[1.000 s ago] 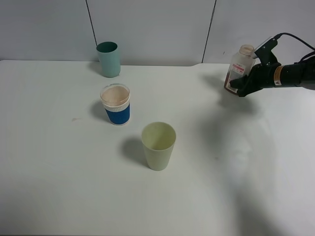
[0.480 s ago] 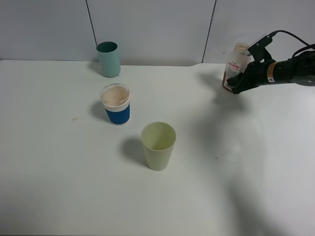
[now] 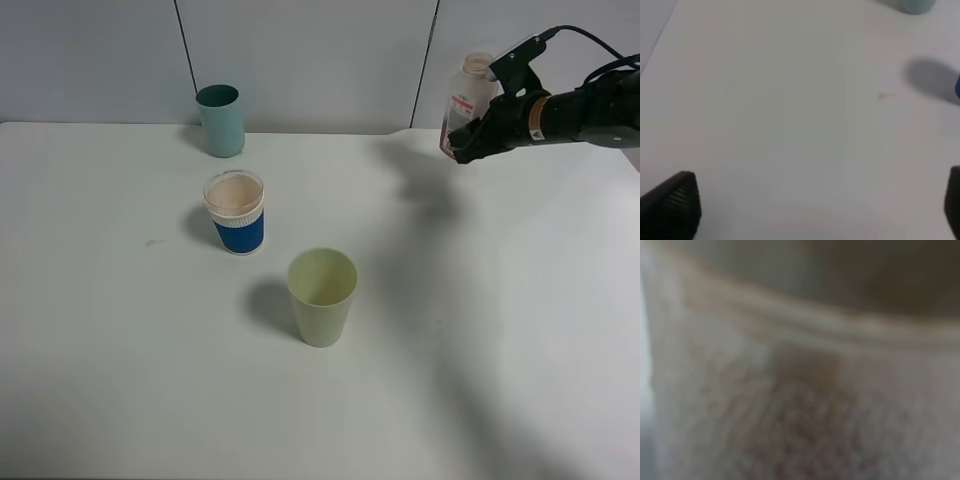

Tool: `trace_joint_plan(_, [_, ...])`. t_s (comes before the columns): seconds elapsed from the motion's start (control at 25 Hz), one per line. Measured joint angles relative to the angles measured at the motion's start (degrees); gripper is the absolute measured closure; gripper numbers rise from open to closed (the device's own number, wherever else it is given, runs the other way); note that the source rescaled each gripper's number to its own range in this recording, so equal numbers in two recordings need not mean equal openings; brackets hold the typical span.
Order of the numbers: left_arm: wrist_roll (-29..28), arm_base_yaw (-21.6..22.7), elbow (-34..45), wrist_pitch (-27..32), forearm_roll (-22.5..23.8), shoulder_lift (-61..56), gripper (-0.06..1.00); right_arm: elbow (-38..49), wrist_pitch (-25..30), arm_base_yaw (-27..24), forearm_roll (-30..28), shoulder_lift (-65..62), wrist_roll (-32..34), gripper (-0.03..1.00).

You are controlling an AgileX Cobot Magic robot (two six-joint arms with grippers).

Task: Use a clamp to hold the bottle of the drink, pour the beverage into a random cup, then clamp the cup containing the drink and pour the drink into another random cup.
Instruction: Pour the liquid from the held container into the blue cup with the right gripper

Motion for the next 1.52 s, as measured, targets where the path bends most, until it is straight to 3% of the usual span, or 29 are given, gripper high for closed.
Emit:
trace_joint_plan(0.56, [0.1, 0.0, 0.0, 0.0, 0.0, 0.0, -0.05, 0.0, 1.4, 8.2, 2.4, -0.9, 0.1, 0.95])
trace_joint_plan(0.96, [0.2, 0.0, 0.0, 0.0, 0.0, 0.0, -0.05, 0.0, 7.7, 18.6, 6.3, -0.9, 0.1, 0.95])
trace_joint_plan(1.36, [0.2, 0.0, 0.0, 0.0, 0.0, 0.0, -0.05, 0.0, 9.8, 20.7, 7.0, -3.5, 0.0, 0.95])
trace_joint_plan(1.52, [0.2, 0.0, 0.0, 0.0, 0.0, 0.0, -0.05, 0.0, 13.5, 21.5, 7.1, -7.9, 0.0, 0.95])
